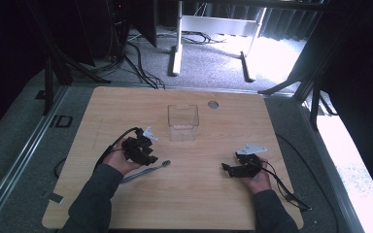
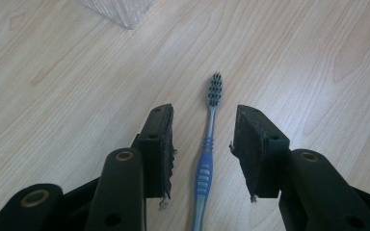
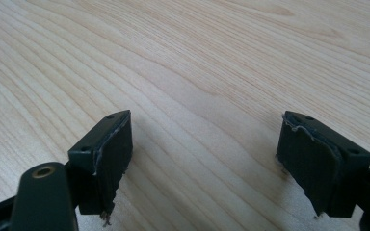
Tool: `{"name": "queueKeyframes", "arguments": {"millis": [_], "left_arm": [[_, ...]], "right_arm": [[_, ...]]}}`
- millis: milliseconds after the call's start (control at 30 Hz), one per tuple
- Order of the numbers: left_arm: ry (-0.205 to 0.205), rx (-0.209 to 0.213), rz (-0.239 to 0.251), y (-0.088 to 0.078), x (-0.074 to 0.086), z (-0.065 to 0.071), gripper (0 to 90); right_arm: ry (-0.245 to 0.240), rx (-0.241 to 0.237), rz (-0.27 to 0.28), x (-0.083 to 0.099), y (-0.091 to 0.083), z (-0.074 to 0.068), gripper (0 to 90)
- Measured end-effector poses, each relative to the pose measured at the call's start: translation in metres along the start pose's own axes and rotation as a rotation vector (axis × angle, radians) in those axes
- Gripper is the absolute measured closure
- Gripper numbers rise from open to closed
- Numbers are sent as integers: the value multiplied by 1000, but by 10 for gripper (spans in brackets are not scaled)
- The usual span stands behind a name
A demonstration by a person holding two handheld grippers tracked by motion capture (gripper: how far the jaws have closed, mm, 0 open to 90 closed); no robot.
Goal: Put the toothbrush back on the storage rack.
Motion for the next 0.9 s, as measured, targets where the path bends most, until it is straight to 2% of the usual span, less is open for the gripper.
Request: {"name": "queueKeyframes", "arguments": {"millis": [200, 533, 900], "left_arm": [[9, 7, -28, 3, 1, 1, 611], [19, 6, -47, 9, 1, 4, 634], [42, 0, -107, 14, 2, 6, 661]], "right_arm": [[-1, 0, 0, 0, 0, 0, 196], [-1, 0, 0, 0, 0, 0, 196], [-1, 0, 0, 0, 0, 0, 196]]}}
Point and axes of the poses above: each handheld gripper's, and its own axes: y roughly forward along the jaws, x roughly out of its underside, z roughly to its right, the point moved 4 cm from there along y, roughly forward along the jaws, and after that the axes turned 7 degrees about -y, right-handed, at the moved point
